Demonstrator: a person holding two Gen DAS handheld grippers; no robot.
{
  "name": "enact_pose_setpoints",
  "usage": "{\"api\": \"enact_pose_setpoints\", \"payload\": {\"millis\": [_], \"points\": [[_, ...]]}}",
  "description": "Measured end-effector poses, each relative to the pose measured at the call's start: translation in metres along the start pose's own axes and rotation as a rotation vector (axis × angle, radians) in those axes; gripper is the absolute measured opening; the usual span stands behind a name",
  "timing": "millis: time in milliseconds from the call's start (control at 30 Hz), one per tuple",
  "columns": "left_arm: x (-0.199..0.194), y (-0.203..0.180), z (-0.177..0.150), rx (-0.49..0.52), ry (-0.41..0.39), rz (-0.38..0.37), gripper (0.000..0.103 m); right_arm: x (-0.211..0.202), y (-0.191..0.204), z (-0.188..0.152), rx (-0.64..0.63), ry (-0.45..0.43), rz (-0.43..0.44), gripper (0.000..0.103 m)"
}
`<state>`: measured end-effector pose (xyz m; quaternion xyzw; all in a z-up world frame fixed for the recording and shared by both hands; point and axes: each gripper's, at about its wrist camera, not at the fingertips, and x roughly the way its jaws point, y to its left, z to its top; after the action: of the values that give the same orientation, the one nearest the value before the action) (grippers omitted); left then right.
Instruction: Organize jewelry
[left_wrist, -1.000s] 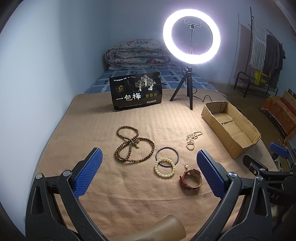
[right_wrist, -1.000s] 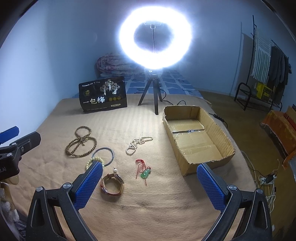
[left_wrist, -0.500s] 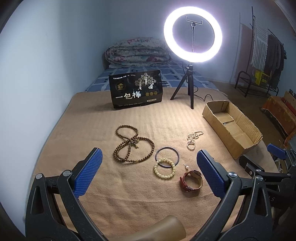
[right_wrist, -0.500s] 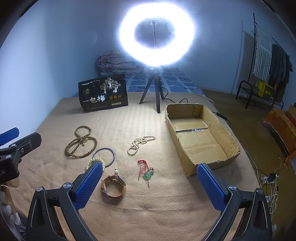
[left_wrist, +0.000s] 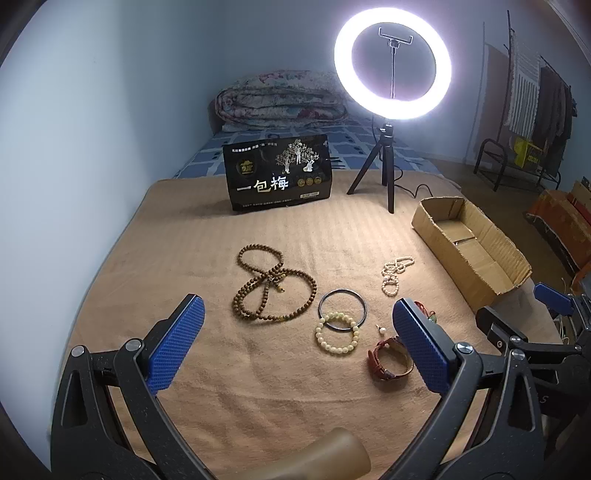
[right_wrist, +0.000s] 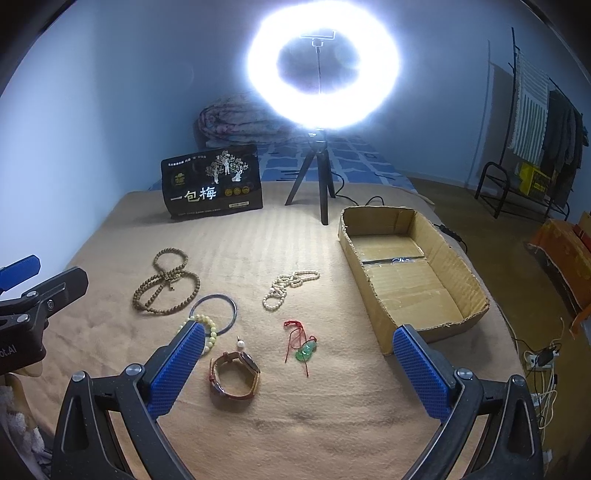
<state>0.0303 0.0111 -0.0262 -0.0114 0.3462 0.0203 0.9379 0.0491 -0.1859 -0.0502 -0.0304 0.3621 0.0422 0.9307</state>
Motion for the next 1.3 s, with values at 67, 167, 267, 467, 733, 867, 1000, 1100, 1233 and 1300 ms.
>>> {"api": "enact_pose_setpoints", "payload": {"millis": [67, 167, 267, 467, 733, 867, 1000, 1100, 1233, 1300], "points": [[0.001, 0.002, 0.000, -0.002, 0.007, 0.000, 0.103, 0.001, 0.000, 0.000, -0.001, 0.004, 0.001, 0.103], [0.002, 0.003, 0.000, 0.000, 0.011, 0.006, 0.103, 0.002, 0.001, 0.000, -0.004, 0.009, 0.001, 0.103], [0.004, 0.005, 0.000, 0.000, 0.016, 0.014, 0.103, 0.003, 0.002, 0.000, -0.014, 0.009, -0.004, 0.103], [0.007, 0.011, 0.001, -0.001, 0.025, 0.031, 0.103, 0.007, 0.001, -0.002, -0.025, 0.022, -0.008, 0.102], [0.021, 0.040, 0.008, -0.048, 0.068, 0.052, 0.103, 0.024, -0.012, -0.006, -0.031, 0.106, 0.050, 0.095], [0.030, 0.052, 0.011, -0.065, 0.089, 0.037, 0.103, 0.031, -0.012, -0.002, -0.047, 0.145, 0.088, 0.089], [0.039, 0.060, 0.013, -0.064, 0.109, 0.012, 0.103, 0.047, -0.007, 0.000, -0.070, 0.209, 0.141, 0.079], [0.051, 0.065, 0.012, -0.070, 0.148, -0.010, 0.098, 0.060, -0.001, -0.002, -0.090, 0.266, 0.186, 0.073], [0.072, 0.070, 0.012, -0.093, 0.221, -0.061, 0.089, 0.078, 0.006, -0.009, -0.099, 0.339, 0.227, 0.068], [0.085, 0.071, 0.014, -0.107, 0.256, -0.091, 0.087, 0.087, 0.011, -0.013, -0.102, 0.376, 0.252, 0.066]]}}
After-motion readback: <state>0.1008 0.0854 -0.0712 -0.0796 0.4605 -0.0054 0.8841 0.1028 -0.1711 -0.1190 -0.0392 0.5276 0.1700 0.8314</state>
